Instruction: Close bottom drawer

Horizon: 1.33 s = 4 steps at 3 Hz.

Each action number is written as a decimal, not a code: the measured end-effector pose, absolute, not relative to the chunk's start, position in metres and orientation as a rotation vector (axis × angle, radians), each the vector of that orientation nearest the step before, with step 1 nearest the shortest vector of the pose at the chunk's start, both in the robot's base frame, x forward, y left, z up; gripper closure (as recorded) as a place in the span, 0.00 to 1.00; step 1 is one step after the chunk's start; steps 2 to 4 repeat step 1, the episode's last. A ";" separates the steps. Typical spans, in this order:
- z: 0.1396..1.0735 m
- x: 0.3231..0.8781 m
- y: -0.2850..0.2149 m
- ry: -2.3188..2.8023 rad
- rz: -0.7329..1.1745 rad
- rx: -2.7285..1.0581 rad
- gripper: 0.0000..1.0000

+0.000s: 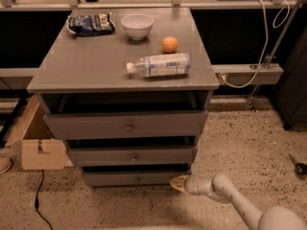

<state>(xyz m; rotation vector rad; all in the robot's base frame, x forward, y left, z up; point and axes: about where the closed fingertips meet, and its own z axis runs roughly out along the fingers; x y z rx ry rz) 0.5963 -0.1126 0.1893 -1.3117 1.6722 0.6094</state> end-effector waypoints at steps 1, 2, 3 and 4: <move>0.179 0.566 -0.150 1.797 0.635 -1.261 1.00; 0.179 0.566 -0.150 1.797 0.635 -1.261 1.00; 0.179 0.566 -0.150 1.797 0.635 -1.261 1.00; 0.179 0.566 -0.150 1.797 0.635 -1.261 1.00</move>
Offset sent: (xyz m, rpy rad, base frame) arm 0.0000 0.0000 0.0000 0.0000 0.0000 0.0000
